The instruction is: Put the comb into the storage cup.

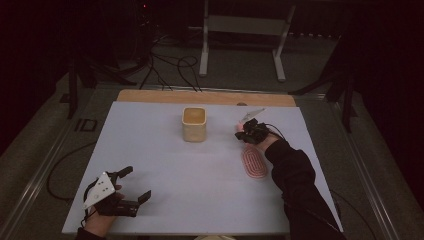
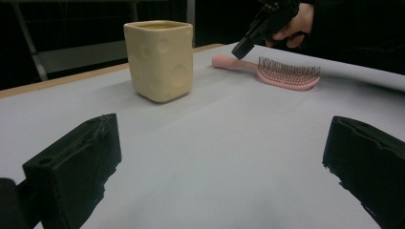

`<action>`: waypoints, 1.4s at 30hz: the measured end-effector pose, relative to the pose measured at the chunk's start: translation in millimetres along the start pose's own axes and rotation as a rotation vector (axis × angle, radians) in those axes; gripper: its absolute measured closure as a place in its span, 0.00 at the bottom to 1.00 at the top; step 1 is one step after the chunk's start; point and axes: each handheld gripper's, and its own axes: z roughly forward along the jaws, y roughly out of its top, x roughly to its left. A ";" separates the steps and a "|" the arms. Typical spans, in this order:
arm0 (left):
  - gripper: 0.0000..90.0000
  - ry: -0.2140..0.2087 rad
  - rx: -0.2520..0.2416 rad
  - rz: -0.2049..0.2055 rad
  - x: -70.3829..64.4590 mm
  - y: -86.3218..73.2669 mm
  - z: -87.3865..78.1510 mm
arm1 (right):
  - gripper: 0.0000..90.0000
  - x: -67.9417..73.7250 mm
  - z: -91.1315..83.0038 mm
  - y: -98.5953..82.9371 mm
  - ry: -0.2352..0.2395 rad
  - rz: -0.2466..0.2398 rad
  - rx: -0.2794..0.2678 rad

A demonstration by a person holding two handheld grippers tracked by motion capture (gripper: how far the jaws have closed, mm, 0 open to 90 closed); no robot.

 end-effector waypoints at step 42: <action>0.00 -0.004 0.007 -0.001 0.5 -0.6 1.2 | 1.00 -20.3 9.4 -12.8 -0.059 0.005 0.132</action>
